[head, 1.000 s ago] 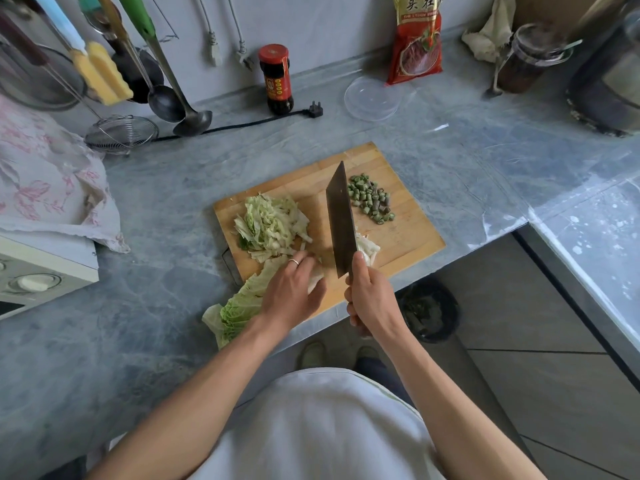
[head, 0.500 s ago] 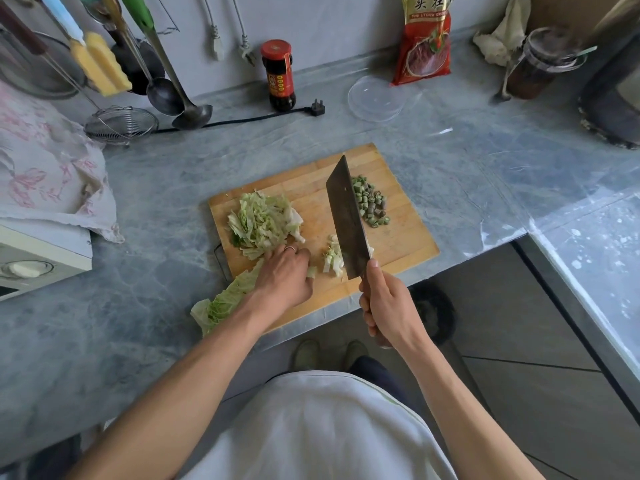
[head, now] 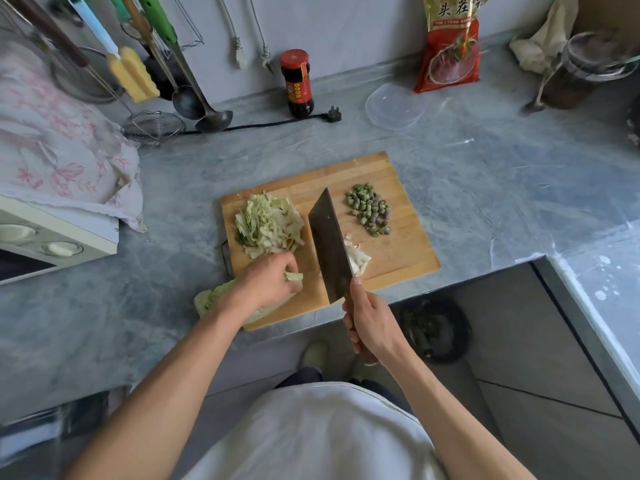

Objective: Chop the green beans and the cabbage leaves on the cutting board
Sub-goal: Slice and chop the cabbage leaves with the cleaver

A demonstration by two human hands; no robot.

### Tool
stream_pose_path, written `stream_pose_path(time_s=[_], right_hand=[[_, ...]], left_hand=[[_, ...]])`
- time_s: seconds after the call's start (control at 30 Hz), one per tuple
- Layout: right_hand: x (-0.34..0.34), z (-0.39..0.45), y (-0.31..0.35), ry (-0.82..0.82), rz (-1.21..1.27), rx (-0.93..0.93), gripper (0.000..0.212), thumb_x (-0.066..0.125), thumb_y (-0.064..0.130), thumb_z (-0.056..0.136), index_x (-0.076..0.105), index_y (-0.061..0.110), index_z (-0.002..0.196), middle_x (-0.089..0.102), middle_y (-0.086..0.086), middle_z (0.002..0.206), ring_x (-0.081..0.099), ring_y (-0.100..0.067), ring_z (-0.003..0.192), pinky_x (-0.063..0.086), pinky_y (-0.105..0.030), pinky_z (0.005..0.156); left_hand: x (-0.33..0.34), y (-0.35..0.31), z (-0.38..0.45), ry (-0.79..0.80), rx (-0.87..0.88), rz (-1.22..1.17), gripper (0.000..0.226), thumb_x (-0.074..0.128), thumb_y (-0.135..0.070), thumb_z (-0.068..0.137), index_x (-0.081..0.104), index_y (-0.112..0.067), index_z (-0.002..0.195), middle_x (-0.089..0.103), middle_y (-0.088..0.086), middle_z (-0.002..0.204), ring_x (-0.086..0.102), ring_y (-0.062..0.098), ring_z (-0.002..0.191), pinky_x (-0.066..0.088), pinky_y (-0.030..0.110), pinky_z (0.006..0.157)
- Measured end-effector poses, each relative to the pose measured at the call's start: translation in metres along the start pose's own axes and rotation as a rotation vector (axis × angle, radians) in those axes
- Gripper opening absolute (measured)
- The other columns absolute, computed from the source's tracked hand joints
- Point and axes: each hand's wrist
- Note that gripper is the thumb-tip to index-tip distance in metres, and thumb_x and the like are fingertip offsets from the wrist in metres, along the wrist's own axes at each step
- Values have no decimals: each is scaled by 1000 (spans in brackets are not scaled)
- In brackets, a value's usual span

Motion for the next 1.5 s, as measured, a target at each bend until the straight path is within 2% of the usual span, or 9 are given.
stream_pose_path(time_s=[0.3,0.5,0.6,0.77,0.83,0.93,1.07,1.4,1.5], right_hand=[[-27,14,9,-10,28,21,61,27,61,101,53,9,84,49,-4,57,46,-17,44,42,-28,44],[-35,12,15,-26,-21,-36,61,28,61,102,53,10,80,50,-5,58,46,-17,43,42,-28,41],[-33,11,12,-41,-70,-91,63,25,61,102,54,11,78,53,-4,54,49,-20,42,45,-35,49],[-29,4,9,-38,-102,-115,62,24,63,101,53,15,75,52,-4,53,49,-19,41,46,-36,49],[-25,2,6,-39,-122,-124,65,23,64,100,51,11,75,52,-5,53,50,-18,40,46,-35,48],[-16,0,5,-50,-139,-139,69,23,66,99,51,7,77,51,-7,53,48,-17,39,45,-34,45],[-7,-2,4,-61,-143,-128,70,24,66,99,52,5,79,50,-9,56,48,-18,39,44,-35,45],[7,-14,4,-125,-164,-103,65,25,62,101,50,8,75,50,-5,55,47,-16,37,41,-25,41],[14,-13,4,-136,-205,-102,70,24,62,100,50,1,77,53,-8,58,48,-16,38,42,-27,42]], left_hand=[[-25,-31,29,168,-43,54,35,77,-32,85,63,-20,115,56,3,138,55,23,121,45,33,94],[-23,-53,61,257,-30,109,55,77,-33,84,58,-12,131,62,5,128,60,24,109,51,36,94],[-11,-51,64,196,-50,115,49,77,-30,84,60,-16,128,64,6,123,61,24,105,52,37,93],[21,-22,33,-365,206,86,51,80,-23,80,63,-13,126,64,7,127,58,26,119,43,41,107],[34,-10,18,-473,302,51,46,80,-16,78,66,-10,122,65,7,125,59,27,117,44,43,106],[48,3,14,-473,396,90,39,78,-13,78,71,-8,116,65,10,124,59,32,116,47,45,104],[54,4,20,-394,391,172,44,77,-12,79,68,-7,122,62,18,131,57,34,123,42,43,109],[60,10,26,-323,374,33,43,71,-13,83,67,-10,125,64,13,131,59,32,122,48,44,105],[61,15,29,-343,401,23,40,73,-12,81,69,-7,120,66,14,126,62,34,117,51,46,100]])
Point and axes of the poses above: each hand's wrist, its own z-axis towards the middle knuckle, its own x-axis out of the palm, y = z × x
